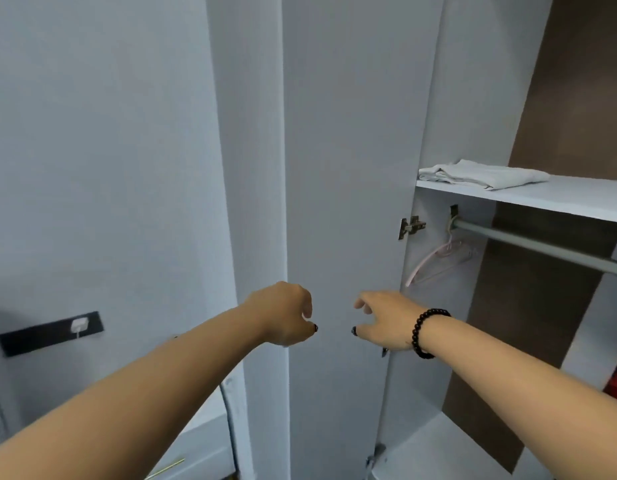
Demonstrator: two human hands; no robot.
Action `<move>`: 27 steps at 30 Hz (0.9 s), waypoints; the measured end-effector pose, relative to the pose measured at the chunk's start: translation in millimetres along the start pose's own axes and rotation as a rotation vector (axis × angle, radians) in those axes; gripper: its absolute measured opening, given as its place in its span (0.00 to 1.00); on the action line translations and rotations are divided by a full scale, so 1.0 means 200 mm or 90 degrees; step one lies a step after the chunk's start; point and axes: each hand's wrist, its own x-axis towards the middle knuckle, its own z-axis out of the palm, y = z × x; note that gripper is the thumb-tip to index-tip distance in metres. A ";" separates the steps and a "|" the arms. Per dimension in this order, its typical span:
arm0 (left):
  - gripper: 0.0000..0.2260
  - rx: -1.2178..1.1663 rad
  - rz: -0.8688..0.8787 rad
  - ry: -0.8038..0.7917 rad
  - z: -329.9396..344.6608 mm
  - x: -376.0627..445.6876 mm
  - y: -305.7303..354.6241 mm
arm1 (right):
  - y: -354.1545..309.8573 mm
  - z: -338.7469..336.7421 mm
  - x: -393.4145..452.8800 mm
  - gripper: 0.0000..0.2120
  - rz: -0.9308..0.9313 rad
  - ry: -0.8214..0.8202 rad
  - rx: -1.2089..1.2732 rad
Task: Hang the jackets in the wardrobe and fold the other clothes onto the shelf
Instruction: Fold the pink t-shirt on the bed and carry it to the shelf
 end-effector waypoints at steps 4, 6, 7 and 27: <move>0.14 0.003 -0.068 -0.024 0.07 -0.30 -0.20 | -0.24 0.19 -0.11 0.23 -0.052 -0.045 0.024; 0.12 -0.013 -0.104 -0.039 0.12 -0.45 -0.30 | -0.38 0.28 -0.17 0.23 -0.080 -0.069 0.022; 0.10 -0.017 -0.120 -0.044 0.15 -0.52 -0.36 | -0.45 0.33 -0.20 0.23 -0.095 -0.083 0.020; 0.10 -0.215 -0.533 0.013 0.23 -2.13 -2.02 | -2.73 1.13 0.02 0.18 -0.497 -0.216 -0.036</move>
